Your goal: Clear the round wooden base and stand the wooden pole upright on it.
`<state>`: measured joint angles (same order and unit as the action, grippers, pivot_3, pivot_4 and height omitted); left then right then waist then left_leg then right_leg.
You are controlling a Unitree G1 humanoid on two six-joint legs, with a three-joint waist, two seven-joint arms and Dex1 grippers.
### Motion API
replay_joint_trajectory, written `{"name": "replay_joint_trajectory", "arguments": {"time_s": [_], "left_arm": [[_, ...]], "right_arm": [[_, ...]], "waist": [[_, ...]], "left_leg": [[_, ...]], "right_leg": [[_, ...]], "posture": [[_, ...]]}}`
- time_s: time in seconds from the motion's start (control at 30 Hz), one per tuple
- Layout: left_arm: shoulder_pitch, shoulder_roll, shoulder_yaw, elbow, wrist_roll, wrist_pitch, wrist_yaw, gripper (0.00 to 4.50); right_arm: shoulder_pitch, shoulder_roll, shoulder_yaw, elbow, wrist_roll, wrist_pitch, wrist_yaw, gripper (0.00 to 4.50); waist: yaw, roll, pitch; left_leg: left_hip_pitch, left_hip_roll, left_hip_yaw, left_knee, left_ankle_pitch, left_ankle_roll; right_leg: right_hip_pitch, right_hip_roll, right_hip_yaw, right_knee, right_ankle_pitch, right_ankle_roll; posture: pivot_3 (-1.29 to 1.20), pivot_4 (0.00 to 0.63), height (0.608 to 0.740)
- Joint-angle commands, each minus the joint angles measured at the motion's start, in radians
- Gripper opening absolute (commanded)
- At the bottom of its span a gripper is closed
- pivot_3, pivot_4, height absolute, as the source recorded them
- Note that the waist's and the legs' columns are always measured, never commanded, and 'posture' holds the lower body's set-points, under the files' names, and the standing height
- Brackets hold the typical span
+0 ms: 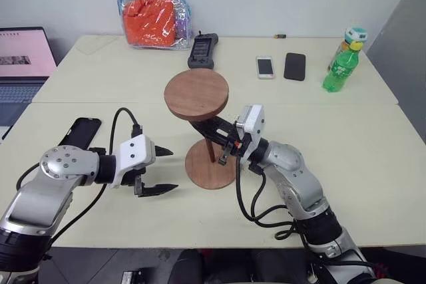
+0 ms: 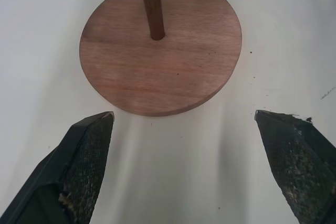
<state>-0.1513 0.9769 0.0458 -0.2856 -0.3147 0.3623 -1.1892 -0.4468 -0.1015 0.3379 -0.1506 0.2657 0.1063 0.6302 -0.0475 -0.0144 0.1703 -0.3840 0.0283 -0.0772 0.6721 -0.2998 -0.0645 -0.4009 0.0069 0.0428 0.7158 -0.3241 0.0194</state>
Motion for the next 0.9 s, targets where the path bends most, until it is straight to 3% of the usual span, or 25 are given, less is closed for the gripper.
{"name": "replay_joint_trajectory", "arguments": {"time_s": [0.03, 0.27, 0.9], "left_arm": [[-0.007, -0.003, 0.009, -0.031, -0.018, -0.008, 0.002, 4.5], [-0.012, -0.008, 0.005, -0.027, -0.017, -0.01, 0.002, 4.5], [-0.015, -0.026, 0.016, -0.025, -0.019, -0.005, 0.015, 4.5]], "right_arm": [[0.042, -0.039, 0.015, 0.06, -0.055, 0.066, -0.012, 0.24], [0.074, -0.055, 0.008, 0.059, -0.05, 0.131, -0.03, 0.24], [0.105, -0.068, -0.028, 0.002, 0.021, 0.173, -0.016, 0.24]], "waist": [[0.002, 0.0, 0.0], [0.015, 0.0, -0.003], [0.018, 0.0, -0.01]], "left_leg": [[0.001, 0.0, 0.0, 0.0, 0.0, 0.0], [0.021, -0.001, 0.0, -0.007, 0.0, 0.0], [0.021, -0.001, -0.002, -0.009, 0.0, 0.0]], "right_leg": [[0.002, 0.0, 0.0, 0.0, 0.0, 0.0], [0.02, 0.001, 0.001, -0.006, -0.002, -0.002], [0.023, 0.001, 0.0, -0.011, -0.002, -0.003]], "posture": [[0.0, 0.15, 0.74], [0.0, 0.15, 0.74], [0.0, 0.15, 0.74]]}}
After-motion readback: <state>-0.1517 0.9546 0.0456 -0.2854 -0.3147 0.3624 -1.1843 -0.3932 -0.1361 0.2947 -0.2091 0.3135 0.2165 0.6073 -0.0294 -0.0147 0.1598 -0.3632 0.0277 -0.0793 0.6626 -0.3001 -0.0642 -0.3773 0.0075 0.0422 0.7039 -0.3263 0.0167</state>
